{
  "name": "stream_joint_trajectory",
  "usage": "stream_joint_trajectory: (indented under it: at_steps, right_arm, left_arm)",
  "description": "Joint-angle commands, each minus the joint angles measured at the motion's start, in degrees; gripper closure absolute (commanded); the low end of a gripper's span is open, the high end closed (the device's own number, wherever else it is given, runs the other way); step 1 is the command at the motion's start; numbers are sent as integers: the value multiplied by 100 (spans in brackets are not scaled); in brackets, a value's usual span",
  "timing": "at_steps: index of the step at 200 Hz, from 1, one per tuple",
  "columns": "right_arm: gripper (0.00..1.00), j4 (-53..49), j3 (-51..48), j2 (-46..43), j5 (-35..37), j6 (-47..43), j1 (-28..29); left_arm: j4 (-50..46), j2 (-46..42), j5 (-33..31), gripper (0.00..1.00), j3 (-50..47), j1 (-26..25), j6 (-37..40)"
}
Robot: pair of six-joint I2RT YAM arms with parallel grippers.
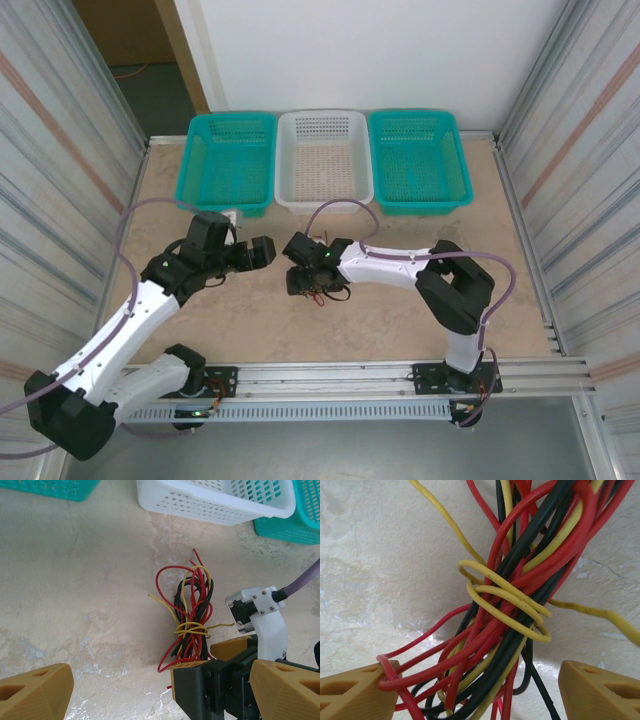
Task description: Untangle the cables
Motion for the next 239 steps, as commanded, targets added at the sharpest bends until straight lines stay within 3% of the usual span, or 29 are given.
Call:
stream_joint_trajectory:
  at_steps: [1,35,64,81,113,170,205,239]
  right_arm:
    - [27,-333,184,141,-38,63,-10]
    - [58,-245,79,48,-41,7,-45]
    - [77,-131,-135,-304,122,-163,-72]
    - [83,-210,-198,-553,316,-352,-89]
    - [86,-220,-463,-1352,583,-1087,-118]
    - [84,10,-755,-2966,-958,-2429,-396]
    - [82,-385,-413,-3302,-1743,-2797,-397]
    - [82,-412,-359,-3522,-2153,-2874,-398]
  left_arm:
    - [-24,-56,228,8,-39,58,-120]
    - [95,59,363,7,-85,87,-258]
    - [137,110,401,6,-171,167,-351]
    - [217,96,641,5,-251,379,-418]
    - [599,-64,1625,1,-293,880,-491]
    - [1220,268,2958,1,72,343,-20]
    - [2072,281,3605,1,-72,380,-368]
    - [2352,195,4040,1,-96,817,-543]
